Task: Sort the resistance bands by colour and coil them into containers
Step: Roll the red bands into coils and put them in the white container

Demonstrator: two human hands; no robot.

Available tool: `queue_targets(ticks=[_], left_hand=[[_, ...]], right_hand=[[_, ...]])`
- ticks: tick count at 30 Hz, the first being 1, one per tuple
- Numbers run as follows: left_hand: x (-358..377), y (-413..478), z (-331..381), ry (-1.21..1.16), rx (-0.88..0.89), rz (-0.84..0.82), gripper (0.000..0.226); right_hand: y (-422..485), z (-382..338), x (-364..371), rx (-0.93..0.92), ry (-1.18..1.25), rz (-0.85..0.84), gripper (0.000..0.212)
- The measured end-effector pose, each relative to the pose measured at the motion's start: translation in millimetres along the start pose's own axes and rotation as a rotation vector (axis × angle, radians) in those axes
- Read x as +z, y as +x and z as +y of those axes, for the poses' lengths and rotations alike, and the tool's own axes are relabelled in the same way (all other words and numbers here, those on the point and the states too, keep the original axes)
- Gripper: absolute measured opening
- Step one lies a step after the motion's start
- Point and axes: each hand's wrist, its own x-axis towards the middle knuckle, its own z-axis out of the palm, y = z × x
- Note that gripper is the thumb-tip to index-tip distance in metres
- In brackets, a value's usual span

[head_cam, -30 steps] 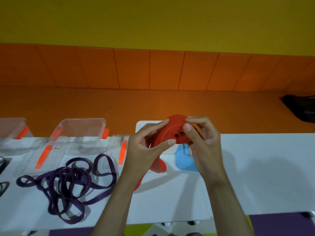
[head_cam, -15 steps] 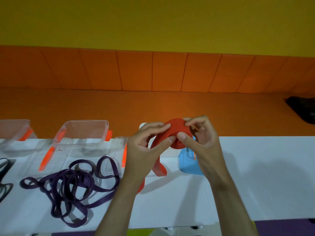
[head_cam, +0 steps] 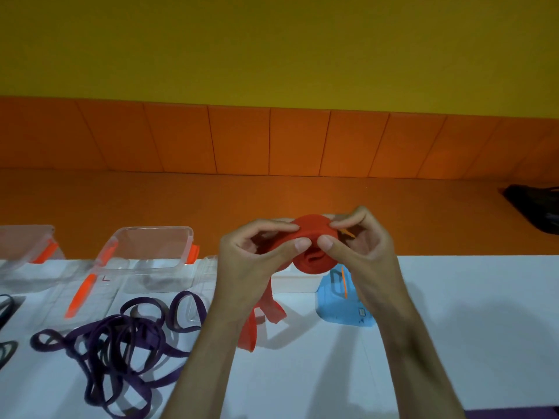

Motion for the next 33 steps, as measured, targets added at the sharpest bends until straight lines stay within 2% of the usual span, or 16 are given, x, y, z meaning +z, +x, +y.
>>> queue_targets(ticks=[4,9,12,14,17,20,23,26,28,30,33], left_hand=[[0,4,-3,-0.016,-0.072,-0.042,0.028],[-6,6,1,0.034,-0.105,-0.190,0.053],[-4,9,5,0.110,-0.003,-0.120,0.053],[-1,10,7,0.120,0.056,-0.056,0.051],[4,12,9,0.070,0.099,-0.019,0.042],[7,17,9,0.019,0.069,-0.006,0.034],[7,20,10,0.018,0.021,0.001,0.036],[2,23,10,0.038,0.012,0.020,0.035],[1,25,7,0.076,0.026,0.039,0.034],[5,24,3,0.091,0.029,0.062,0.031],[9,22,-4,0.048,0.032,0.063,0.023]], right_hand=[[4,-8,-1,-0.032,-0.054,0.044,0.035],[5,-8,8,0.050,0.081,0.136,0.044],[8,-9,7,0.083,0.215,0.072,0.036],[12,-9,4,0.074,0.172,0.046,0.037],[16,-10,1,0.051,0.059,0.096,0.045],[18,-10,4,0.002,0.032,0.160,0.049],[20,-9,9,0.009,0.060,0.177,0.052],[19,-6,9,0.089,0.059,0.099,0.049],[21,-4,4,0.095,0.015,0.067,0.038],[24,-5,-1,0.046,-0.023,0.067,0.031],[28,-7,-1,-0.078,-0.086,0.105,0.031]])
